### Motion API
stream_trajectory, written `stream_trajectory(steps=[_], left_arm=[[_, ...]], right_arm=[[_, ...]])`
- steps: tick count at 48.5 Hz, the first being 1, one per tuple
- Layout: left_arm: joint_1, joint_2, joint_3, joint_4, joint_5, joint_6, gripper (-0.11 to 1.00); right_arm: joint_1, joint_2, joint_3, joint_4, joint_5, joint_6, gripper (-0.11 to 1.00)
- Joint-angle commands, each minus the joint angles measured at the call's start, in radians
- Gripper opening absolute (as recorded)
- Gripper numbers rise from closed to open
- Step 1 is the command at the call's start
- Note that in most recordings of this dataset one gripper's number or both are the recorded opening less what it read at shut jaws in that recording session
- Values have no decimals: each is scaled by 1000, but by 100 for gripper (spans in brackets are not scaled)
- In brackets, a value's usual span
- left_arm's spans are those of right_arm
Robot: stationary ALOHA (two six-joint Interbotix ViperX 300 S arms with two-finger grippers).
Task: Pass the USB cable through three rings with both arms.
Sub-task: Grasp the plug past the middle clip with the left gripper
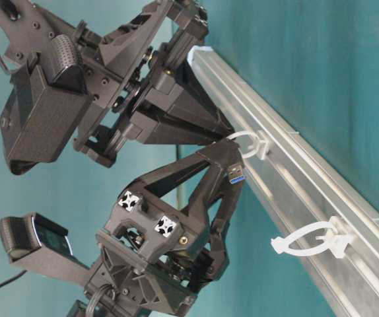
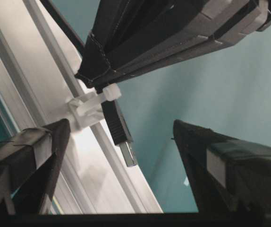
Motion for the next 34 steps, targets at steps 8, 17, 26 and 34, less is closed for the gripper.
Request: stream_trajectory(steps=[8, 17, 26, 34], left_arm=[[-6, -9, -12, 3, 5, -2, 87], [-6, -8, -20, 3, 0, -2, 73], [-17, 0, -40, 3, 0, 0, 33], [-17, 0, -40, 3, 5, 0, 15]], right_arm=[[6, -3, -5, 3, -8, 14, 9], [6, -3, -5, 3, -3, 14, 9], [6, -3, -5, 3, -5, 14, 9], [6, -3, -5, 3, -3, 14, 9]])
